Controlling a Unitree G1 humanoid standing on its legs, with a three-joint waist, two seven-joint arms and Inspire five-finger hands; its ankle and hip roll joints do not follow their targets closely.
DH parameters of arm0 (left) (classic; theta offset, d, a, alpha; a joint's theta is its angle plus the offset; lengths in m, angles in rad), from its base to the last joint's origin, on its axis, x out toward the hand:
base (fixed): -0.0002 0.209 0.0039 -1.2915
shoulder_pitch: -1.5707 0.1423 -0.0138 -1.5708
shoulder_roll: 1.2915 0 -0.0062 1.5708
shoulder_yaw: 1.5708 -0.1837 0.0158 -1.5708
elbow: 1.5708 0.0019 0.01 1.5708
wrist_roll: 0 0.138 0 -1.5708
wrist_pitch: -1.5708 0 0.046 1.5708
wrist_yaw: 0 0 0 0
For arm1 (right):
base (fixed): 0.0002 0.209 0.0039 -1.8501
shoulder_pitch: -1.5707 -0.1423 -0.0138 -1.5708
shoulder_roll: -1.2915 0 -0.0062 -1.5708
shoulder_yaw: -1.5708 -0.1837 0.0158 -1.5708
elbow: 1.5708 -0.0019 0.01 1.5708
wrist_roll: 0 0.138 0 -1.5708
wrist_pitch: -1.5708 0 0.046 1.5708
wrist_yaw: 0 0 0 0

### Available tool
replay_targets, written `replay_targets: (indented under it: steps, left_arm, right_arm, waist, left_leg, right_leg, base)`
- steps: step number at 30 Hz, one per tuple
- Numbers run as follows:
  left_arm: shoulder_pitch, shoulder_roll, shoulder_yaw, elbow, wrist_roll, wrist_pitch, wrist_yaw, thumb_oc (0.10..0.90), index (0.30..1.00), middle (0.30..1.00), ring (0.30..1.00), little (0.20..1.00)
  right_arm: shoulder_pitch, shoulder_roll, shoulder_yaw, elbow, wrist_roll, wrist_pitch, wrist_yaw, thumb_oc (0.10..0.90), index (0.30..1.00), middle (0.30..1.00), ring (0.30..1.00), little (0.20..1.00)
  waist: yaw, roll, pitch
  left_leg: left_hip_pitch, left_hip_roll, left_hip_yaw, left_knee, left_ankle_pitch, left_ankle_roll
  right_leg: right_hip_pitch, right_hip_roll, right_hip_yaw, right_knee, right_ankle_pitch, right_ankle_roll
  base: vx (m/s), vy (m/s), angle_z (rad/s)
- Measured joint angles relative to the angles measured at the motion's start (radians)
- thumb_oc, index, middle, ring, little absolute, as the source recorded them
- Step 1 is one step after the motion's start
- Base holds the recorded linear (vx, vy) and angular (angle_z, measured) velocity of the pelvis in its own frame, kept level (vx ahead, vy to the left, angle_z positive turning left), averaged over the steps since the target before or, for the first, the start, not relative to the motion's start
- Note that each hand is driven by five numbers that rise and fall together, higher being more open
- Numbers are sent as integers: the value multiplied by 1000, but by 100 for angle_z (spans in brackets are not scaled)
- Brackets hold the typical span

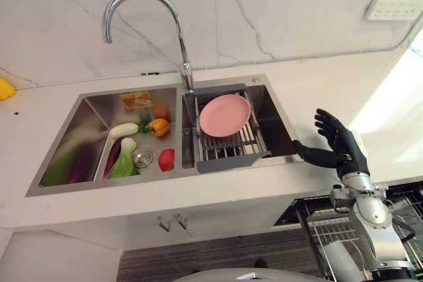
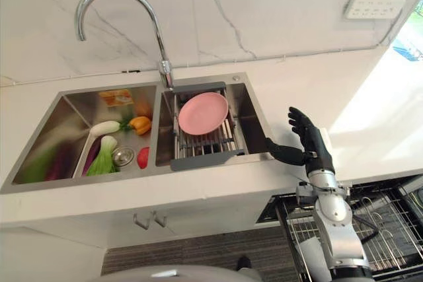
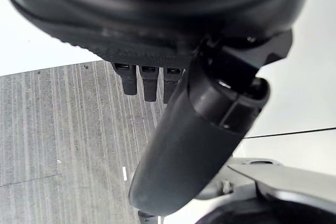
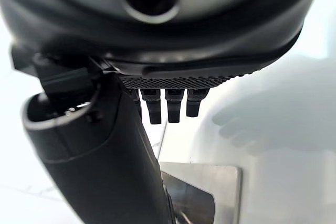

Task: Place the dishes in the dishwasher.

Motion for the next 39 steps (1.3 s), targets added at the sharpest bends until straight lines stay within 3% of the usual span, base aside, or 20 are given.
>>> replay_targets:
  steps: [9, 17, 24, 29, 39]
  left_arm:
    - [3, 4, -1, -21, 12, -3, 0, 800, 900, 900, 900, 900]
    - [8, 17, 1, 0, 21, -21, -5, 800, 900, 900, 900, 900]
    - [11, 17, 1, 10, 27, -22, -25, 800, 900, 900, 900, 900]
    - [10, 17, 1, 11, 27, -23, -31, 800, 900, 900, 900, 900]
    - [9, 17, 0, 19, 29, -23, -37, 800, 900, 900, 900, 900]
  right_arm:
    - [-116, -109, 33, 57, -85, 2, 0, 800, 900, 900, 900, 900]
    - [-175, -166, 134, 131, -149, 3, 24, 800, 900, 900, 900, 900]
    - [-196, -168, 220, 200, -154, 5, 82, 800, 900, 900, 900, 900]
    - [-208, -166, 223, 210, -154, 5, 87, 800, 900, 900, 900, 900]
    - [-250, -166, 244, 240, -276, 5, 23, 800, 900, 900, 900, 900]
  waist:
    - [40, -6, -1]
    - [54, -36, -16]
    - [69, -30, -25]
    - [71, -26, -25]
    - [71, -18, -26]
  left_leg:
    - [4, -4, -12, 0, -4, 2]
    - [1, -4, -29, -1, -13, -1]
    - [1, -6, -43, 0, -7, 0]
    - [6, -6, -49, 0, -6, 1]
    - [5, -5, -49, 0, -7, -1]
  right_leg:
    - [11, -5, -10, 0, -2, 2]
    - [23, -6, -26, -4, -17, 14]
    - [27, -8, -46, -2, -14, 10]
    - [35, -8, -51, -2, -15, 10]
    - [38, -8, -50, -4, -20, 10]
  base:
    - [29, 0, 5]
    - [-1, -5, 5]
    - [-8, -1, 7]
    - [-5, 0, 4]
    - [0, 0, 0]
